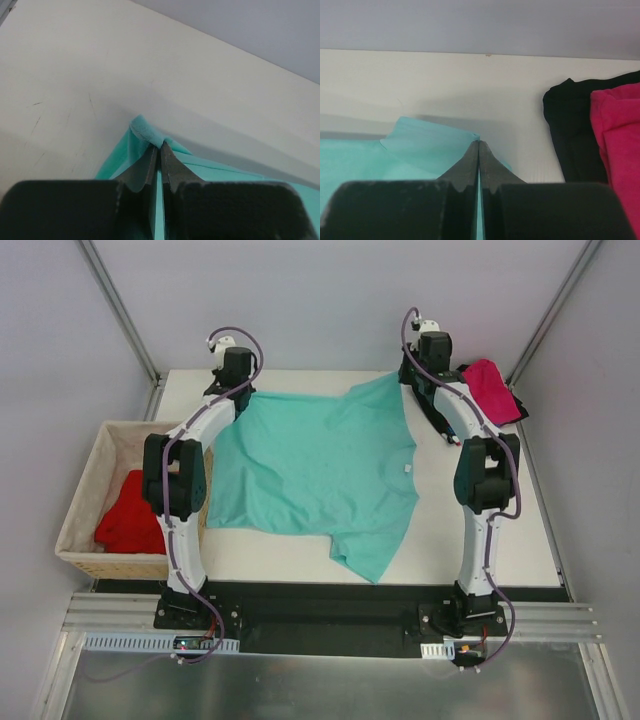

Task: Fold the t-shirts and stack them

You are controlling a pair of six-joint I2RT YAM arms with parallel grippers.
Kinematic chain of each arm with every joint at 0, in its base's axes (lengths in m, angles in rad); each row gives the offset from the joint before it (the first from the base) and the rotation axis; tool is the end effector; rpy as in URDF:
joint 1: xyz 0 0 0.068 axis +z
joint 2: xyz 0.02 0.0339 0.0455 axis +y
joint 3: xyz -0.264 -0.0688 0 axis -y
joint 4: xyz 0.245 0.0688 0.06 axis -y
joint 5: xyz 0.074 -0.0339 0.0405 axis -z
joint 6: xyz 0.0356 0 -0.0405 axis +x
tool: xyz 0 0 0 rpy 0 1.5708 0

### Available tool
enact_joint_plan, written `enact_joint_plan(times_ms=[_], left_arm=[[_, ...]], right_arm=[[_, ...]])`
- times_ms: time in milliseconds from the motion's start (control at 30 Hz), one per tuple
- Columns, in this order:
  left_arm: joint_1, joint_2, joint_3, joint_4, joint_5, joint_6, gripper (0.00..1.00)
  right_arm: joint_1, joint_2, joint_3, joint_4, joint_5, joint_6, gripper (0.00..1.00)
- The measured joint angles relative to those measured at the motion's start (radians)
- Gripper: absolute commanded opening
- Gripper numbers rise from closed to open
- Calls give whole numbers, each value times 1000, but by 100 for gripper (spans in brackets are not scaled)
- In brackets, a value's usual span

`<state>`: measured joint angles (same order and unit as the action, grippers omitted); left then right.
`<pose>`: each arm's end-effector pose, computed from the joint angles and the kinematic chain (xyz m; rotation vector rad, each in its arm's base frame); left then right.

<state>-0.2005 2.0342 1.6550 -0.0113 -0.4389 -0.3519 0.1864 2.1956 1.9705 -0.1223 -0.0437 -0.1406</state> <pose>0.4793 -0.0820 0.2743 -0.4272 1.8750 0.0607 0.5202 0.0997 0.2941 -0.3413 1.8879 0.0727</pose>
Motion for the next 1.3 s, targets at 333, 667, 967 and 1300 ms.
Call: enact_joint_plan(times_ms=[333, 667, 967, 1300], left_arm=[[19, 105, 140, -55, 23, 5, 99], [16, -25, 132, -187, 99, -14, 99], [-8, -500, -247, -391, 164, -166, 99], [-16, -651, -586, -570, 232, -197, 99]], right_arm=[[-1, 67, 51, -33, 8, 12, 94], [64, -194, -151, -76, 161, -58, 97], [309, -682, -552, -182, 278, 13, 97], [340, -756, -1011, -327, 312, 183, 98]])
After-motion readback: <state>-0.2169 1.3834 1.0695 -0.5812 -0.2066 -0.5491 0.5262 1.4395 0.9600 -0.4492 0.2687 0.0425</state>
